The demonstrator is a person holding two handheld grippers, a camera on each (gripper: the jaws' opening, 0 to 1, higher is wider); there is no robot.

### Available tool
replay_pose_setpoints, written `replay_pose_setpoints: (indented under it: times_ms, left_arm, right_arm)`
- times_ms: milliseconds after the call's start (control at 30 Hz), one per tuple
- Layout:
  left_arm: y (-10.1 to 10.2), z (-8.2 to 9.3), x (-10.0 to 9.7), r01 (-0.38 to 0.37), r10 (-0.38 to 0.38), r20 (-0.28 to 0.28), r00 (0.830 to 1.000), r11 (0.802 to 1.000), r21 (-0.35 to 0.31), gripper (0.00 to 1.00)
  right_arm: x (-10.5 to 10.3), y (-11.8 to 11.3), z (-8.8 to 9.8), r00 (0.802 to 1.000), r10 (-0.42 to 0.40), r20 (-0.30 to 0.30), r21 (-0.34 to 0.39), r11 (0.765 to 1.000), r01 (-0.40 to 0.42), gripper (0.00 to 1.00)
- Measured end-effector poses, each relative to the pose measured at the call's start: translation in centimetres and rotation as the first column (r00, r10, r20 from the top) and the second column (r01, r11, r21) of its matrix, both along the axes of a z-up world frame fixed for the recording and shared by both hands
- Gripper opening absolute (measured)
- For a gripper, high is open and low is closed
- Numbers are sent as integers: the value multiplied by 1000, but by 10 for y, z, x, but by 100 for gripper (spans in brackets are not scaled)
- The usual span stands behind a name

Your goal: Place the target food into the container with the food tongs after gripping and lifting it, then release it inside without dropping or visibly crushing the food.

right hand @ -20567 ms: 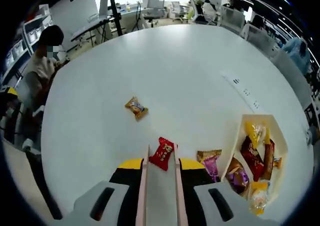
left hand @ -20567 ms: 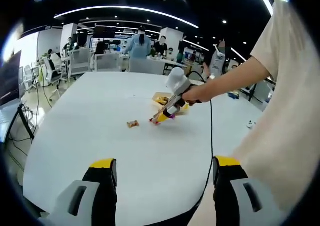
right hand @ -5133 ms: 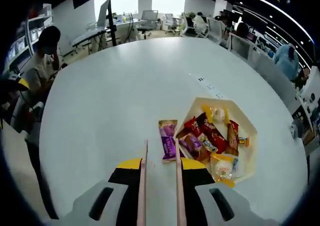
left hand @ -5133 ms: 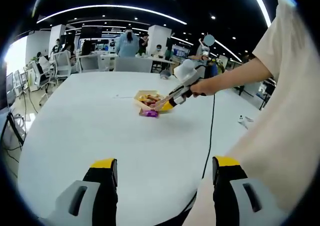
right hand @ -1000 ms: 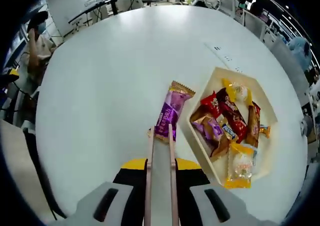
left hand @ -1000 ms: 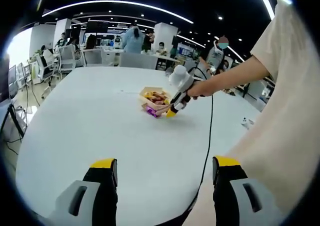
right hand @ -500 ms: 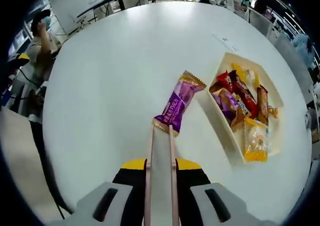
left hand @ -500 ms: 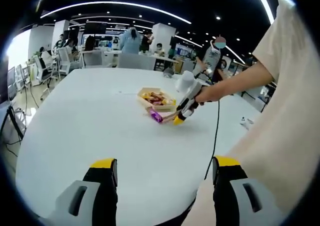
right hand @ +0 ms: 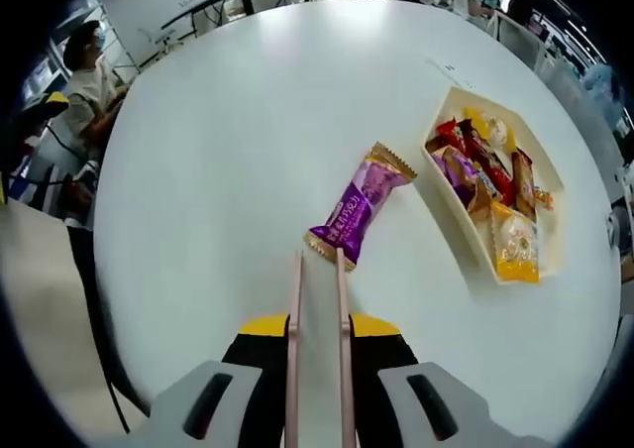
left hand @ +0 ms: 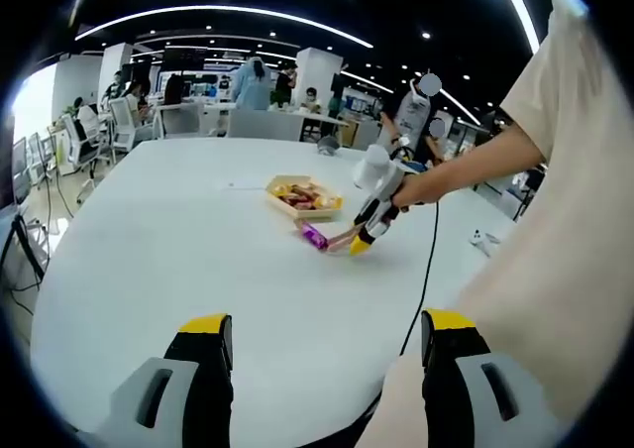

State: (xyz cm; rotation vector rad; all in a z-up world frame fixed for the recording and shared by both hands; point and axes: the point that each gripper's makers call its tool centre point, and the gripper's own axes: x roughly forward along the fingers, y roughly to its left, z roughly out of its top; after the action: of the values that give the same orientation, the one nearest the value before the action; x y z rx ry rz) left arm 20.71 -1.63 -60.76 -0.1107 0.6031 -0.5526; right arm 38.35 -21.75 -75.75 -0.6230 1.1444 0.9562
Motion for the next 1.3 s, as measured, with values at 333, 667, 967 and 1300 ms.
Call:
replay_pose_setpoints:
  times_ms: [333, 667, 967, 1300]
  left_arm:
    - [-4, 0, -4, 19, -19, 5, 1000, 1000, 3, 78]
    - [-7, 3, -4, 34, -34, 16, 999, 999, 7, 78]
    - [1, 4, -5, 5, -5, 21, 1000, 1000, 2, 78]
    - [14, 0, -5, -42, 42, 15, 999, 999, -15, 77]
  right_arm:
    - [-14, -22, -2, 1000, -25, -14, -8, 1000, 25, 21]
    - [7, -13, 24, 996, -67, 65, 47, 997, 64, 20]
    - [26, 13, 29, 997, -50, 51, 45, 998, 47, 21]
    - [31, 25, 20, 996, -85, -41, 12, 996, 86, 21]
